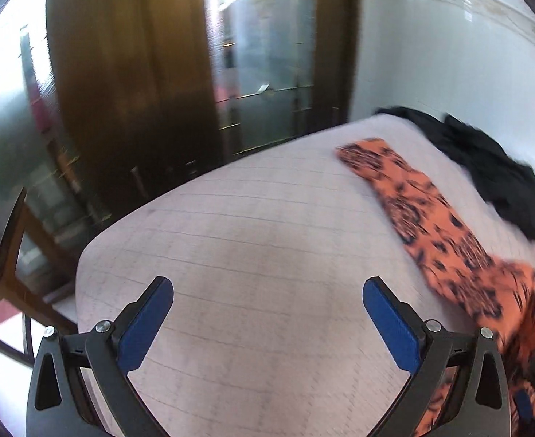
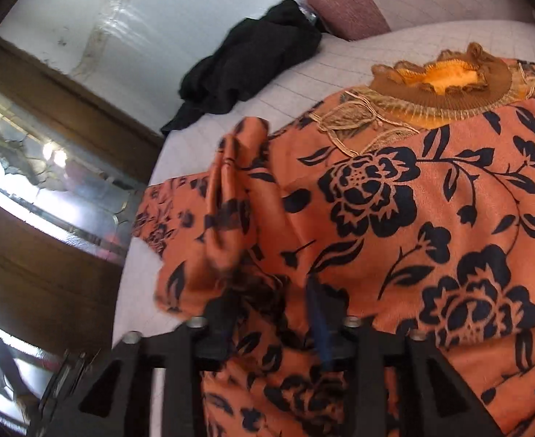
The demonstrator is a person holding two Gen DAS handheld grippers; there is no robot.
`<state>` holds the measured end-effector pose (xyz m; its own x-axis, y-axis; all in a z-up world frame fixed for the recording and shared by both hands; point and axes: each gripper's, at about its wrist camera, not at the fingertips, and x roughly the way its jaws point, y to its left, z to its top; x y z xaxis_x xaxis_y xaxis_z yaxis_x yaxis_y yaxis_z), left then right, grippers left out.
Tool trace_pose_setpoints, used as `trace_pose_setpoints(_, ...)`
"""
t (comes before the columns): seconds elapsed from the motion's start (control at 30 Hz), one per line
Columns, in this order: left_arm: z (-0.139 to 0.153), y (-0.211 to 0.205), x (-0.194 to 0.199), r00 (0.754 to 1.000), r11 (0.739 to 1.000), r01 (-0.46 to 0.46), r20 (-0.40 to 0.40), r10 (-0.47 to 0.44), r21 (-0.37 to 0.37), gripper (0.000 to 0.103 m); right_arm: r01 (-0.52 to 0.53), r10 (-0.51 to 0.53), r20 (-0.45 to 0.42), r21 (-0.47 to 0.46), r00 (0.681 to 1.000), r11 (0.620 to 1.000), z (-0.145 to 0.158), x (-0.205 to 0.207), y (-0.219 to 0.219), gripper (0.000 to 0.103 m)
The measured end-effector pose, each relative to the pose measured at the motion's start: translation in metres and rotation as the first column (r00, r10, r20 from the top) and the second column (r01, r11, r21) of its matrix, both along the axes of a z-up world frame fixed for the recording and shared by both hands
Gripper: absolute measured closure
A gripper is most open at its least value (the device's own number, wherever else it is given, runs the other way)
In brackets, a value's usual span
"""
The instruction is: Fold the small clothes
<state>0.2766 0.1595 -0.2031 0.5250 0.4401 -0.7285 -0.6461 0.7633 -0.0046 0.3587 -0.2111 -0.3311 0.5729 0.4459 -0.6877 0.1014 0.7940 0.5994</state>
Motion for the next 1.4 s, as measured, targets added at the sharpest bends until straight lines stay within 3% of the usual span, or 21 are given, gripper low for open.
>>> trace_pose_setpoints(0.07,-0.001,0.014,-0.005,0.999,0.998,-0.042,0.006,0.042,-0.042,0.000,0.021,-0.020,0.077,-0.007,0.997,1.000,0.014,-0.018,-0.002,0.032)
trace_pose_setpoints(0.2,-0.006,0.028,-0.007,0.997,0.991,-0.081,0.002,0.081,-0.104,0.000,0.097,-0.089,0.164,-0.039,0.982,0.994,0.039,-0.020,-0.006,0.035)
trace_pose_setpoints(0.23,-0.007,0.029,-0.007,0.997,0.992,-0.082,-0.003,0.082,-0.100,0.000,0.119,-0.111,0.154,-0.044,0.982,0.992,0.040,-0.011,-0.004,0.036)
trace_pose_setpoints(0.3,-0.007,0.029,-0.005,0.997,0.993,-0.082,-0.014,0.081,-0.089,0.000,0.152,-0.144,0.127,-0.055,0.981,0.987,0.036,0.004,-0.001,0.053)
trace_pose_setpoints(0.33,-0.008,0.029,-0.004,0.997,0.993,-0.081,-0.018,0.080,-0.088,0.000,0.156,-0.150,0.092,-0.067,0.984,0.985,0.025,0.012,0.000,0.053)
trace_pose_setpoints(0.43,-0.008,0.030,-0.002,0.996,0.993,-0.082,-0.026,0.080,-0.091,0.000,0.134,-0.147,-0.102,-0.128,0.984,0.983,-0.022,0.037,0.007,0.057)
trace_pose_setpoints(0.47,-0.008,0.031,-0.003,0.996,0.992,-0.085,-0.027,0.083,-0.091,0.000,0.140,-0.151,-0.054,-0.169,0.987,0.976,-0.021,0.035,0.009,0.064)
trace_pose_setpoints(0.57,-0.008,0.035,-0.004,0.995,0.991,-0.100,-0.029,0.098,-0.092,0.000,0.081,-0.096,-0.054,-0.235,0.994,0.969,-0.005,0.036,0.017,0.062)
trace_pose_setpoints(0.63,-0.010,0.040,-0.003,0.992,0.988,-0.121,-0.042,0.118,-0.092,0.000,0.095,-0.092,0.024,-0.231,0.995,0.968,0.016,0.037,0.023,0.061)
trace_pose_setpoints(0.7,-0.015,0.044,-0.002,0.988,0.984,-0.149,-0.064,0.143,-0.102,0.000,0.073,-0.044,0.117,-0.257,0.992,0.964,0.041,0.042,0.042,0.039)
trace_pose_setpoints(0.77,-0.020,0.049,-0.001,0.983,0.978,-0.168,-0.088,0.158,-0.124,0.000,-0.005,0.054,0.168,-0.281,0.984,0.960,0.062,0.054,0.074,0.028)
trace_pose_setpoints(0.8,-0.024,0.052,0.000,0.980,0.974,-0.181,-0.104,0.168,-0.136,0.000,-0.049,0.106,0.176,-0.298,0.979,0.953,0.066,0.063,0.092,0.028)
trace_pose_setpoints(0.9,-0.029,0.060,0.002,0.972,0.963,-0.218,-0.127,0.199,-0.160,0.000,-0.194,0.263,0.144,-0.372,0.954,0.908,0.074,0.091,0.157,0.028)
trace_pose_setpoints(1.03,-0.027,0.068,-0.001,0.964,0.951,-0.258,-0.113,0.241,-0.170,0.000,-0.368,0.439,0.044,-0.473,0.898,0.801,0.057,0.132,0.243,0.028)
trace_pose_setpoints(1.2,-0.023,0.077,-0.003,0.957,0.945,-0.286,-0.090,0.275,-0.157,0.000,-0.452,0.516,-0.078,-0.603,0.853,0.657,0.014,0.174,0.329,0.028)
trace_pose_setpoints(1.3,-0.023,0.078,0.001,0.959,0.950,-0.278,-0.090,0.267,-0.144,0.000,-0.448,0.498,-0.144,-0.690,0.855,0.569,-0.019,0.198,0.362,0.029)
trace_pose_setpoints(1.33,-0.023,0.077,0.003,0.961,0.953,-0.270,-0.096,0.259,-0.136,0.000,-0.440,0.481,-0.150,-0.691,0.864,0.574,-0.029,0.204,0.365,0.030)
trace_pose_setpoints(1.37,-0.023,0.076,0.005,0.963,0.956,-0.262,-0.101,0.250,-0.129,0.000,-0.407,0.465,-0.107,-0.675,0.879,0.615,-0.029,0.208,0.363,0.031)
trace_pose_setpoints(1.4,-0.023,0.076,0.006,0.964,0.958,-0.256,-0.104,0.244,-0.126,0.000,-0.395,0.458,-0.082,-0.654,0.885,0.645,-0.028,0.211,0.361,0.053)
